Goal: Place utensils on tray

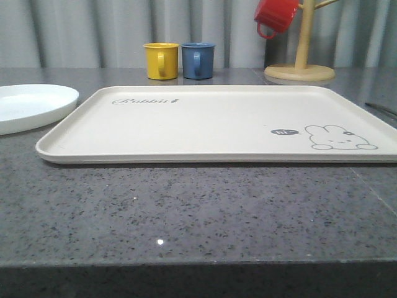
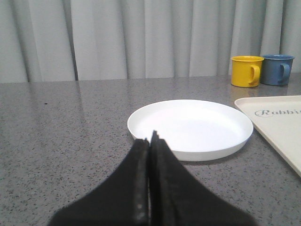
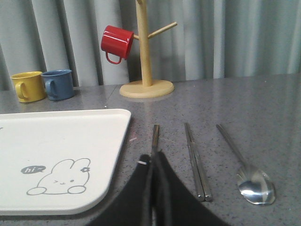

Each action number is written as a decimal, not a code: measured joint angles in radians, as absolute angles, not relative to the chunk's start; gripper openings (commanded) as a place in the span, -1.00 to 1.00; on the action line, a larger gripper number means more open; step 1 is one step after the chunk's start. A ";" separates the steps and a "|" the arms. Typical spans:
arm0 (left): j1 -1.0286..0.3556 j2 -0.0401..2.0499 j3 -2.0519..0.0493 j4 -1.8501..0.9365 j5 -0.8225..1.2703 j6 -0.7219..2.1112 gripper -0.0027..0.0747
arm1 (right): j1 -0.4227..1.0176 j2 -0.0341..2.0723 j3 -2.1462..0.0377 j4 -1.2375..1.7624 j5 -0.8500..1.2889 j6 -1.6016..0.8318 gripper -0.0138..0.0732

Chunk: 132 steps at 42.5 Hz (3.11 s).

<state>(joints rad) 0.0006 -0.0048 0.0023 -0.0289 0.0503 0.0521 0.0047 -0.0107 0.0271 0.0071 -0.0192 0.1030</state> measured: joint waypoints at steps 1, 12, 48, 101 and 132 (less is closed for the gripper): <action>0.001 -0.005 0.002 -0.029 0.050 0.052 -0.98 | 0.005 -0.011 0.027 0.007 -0.019 0.103 -0.84; 0.001 -0.005 0.002 -0.029 0.050 0.052 -0.98 | 0.005 -0.011 0.027 0.007 -0.019 0.103 -0.84; 0.001 0.001 -0.252 -0.029 0.080 0.052 -0.98 | 0.005 -0.011 -0.292 0.000 0.261 0.103 -0.84; 0.001 0.596 -0.694 -0.027 0.602 0.058 0.40 | 0.005 0.634 -0.674 -0.036 0.664 0.095 0.49; 0.191 1.224 -0.933 -0.174 0.684 0.171 0.40 | 0.005 0.634 -0.674 -0.036 0.664 0.091 0.49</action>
<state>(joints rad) 0.1913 1.2238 -0.9333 -0.1742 0.6839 0.1710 0.0047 0.6338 -0.6737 -0.0364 0.6644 0.0907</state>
